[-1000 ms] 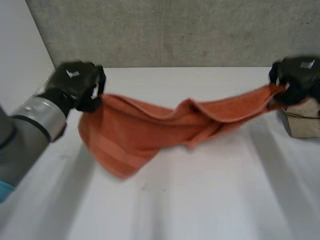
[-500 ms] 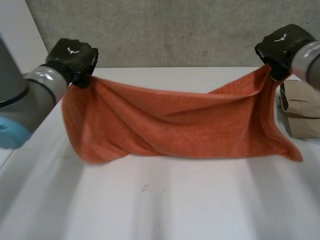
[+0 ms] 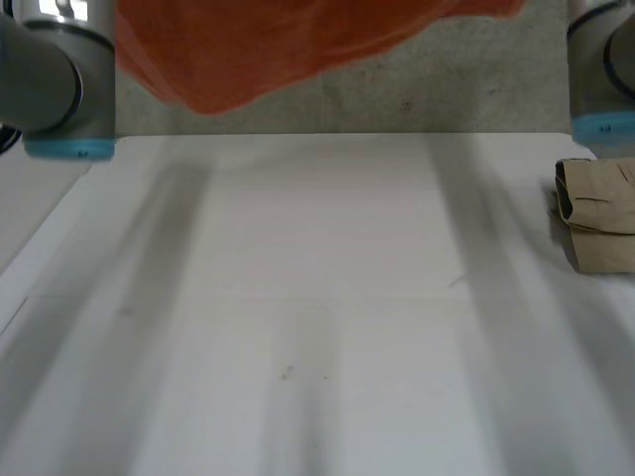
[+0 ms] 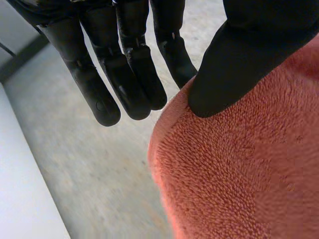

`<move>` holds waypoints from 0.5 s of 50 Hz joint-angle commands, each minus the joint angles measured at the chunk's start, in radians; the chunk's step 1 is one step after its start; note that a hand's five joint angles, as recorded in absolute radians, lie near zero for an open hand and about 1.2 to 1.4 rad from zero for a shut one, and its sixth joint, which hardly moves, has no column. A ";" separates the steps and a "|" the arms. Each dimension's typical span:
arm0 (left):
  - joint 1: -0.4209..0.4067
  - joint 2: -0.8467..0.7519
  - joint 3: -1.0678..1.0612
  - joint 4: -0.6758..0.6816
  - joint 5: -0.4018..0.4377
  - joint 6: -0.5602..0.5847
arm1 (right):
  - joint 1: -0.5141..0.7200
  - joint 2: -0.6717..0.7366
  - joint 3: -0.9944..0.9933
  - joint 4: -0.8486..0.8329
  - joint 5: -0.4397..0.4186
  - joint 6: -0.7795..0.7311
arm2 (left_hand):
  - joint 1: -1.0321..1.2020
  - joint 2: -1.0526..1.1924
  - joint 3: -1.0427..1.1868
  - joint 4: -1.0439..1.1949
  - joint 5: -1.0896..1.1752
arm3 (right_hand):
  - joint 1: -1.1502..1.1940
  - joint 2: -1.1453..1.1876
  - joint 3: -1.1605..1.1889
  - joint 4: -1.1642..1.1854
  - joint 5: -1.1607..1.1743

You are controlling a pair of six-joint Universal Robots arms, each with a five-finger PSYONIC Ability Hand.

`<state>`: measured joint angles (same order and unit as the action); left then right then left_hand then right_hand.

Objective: Fold the laundry.

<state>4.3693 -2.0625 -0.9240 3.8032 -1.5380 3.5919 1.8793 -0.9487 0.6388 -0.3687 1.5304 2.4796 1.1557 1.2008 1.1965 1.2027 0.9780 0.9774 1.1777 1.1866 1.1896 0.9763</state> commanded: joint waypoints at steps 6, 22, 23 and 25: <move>0.021 0.102 -0.631 -0.028 0.035 -0.002 | -0.026 -0.052 0.533 0.169 -0.174 -0.007 | 0.241 0.195 0.200 0.194 0.244 | 0.419 0.219 0.210 0.207 0.245; 0.016 0.053 -0.860 -0.402 0.029 0.070 | -0.106 -0.088 0.940 0.169 -0.177 -0.024 | 0.241 0.195 0.200 0.194 0.244 | 0.419 0.219 0.210 0.207 0.245; 0.015 0.062 -0.865 -0.414 0.030 0.068 | -0.111 -0.100 0.955 0.171 -0.179 -0.022 | 0.241 0.195 0.200 0.194 0.244 | 0.419 0.219 0.210 0.207 0.245; 0.015 0.094 -0.884 -0.421 0.033 0.067 | -0.129 -0.145 0.999 0.171 -0.179 -0.019 | 0.008 -0.037 -0.033 -0.039 0.011 | 0.419 0.219 0.210 0.207 0.245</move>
<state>4.3848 -2.0409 -1.7815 3.4968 -1.5022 3.6632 1.7876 -0.9962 1.5194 -0.1984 1.3501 2.4569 1.1558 1.2013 1.1966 1.2029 0.9780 0.9774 1.1778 1.1914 1.1935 0.9763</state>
